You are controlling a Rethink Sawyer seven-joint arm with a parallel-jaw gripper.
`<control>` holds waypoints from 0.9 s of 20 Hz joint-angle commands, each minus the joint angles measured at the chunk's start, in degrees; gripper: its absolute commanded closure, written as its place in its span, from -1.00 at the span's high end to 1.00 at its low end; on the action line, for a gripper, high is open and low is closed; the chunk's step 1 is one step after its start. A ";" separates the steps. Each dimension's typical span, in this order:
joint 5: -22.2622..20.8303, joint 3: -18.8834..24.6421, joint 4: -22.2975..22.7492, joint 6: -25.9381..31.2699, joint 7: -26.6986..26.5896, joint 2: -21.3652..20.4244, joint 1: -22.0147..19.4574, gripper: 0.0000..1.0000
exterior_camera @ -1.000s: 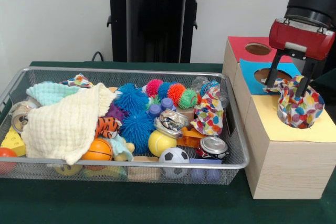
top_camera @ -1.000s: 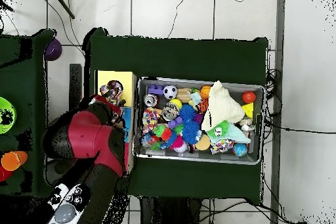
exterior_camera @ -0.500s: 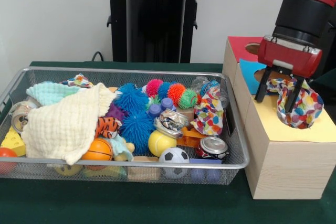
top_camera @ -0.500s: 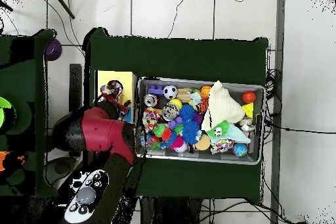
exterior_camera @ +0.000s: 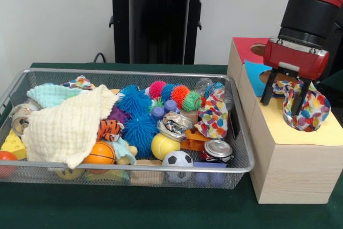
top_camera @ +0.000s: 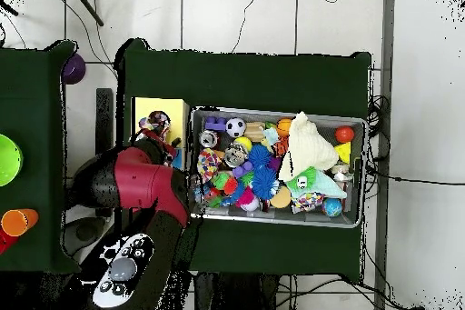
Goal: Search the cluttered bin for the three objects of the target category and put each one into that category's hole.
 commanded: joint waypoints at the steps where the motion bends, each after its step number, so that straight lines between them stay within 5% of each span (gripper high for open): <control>1: 1.49 8.97 3.63 3.12 9.01 3.11 -0.77 1.00; 6: 1.83 8.31 3.58 2.64 9.85 3.10 0.07 1.00; 7: 2.09 6.32 3.03 0.94 11.19 4.08 1.43 -1.00; 18: 0.10 7.63 2.95 1.54 7.96 2.62 0.57 -1.00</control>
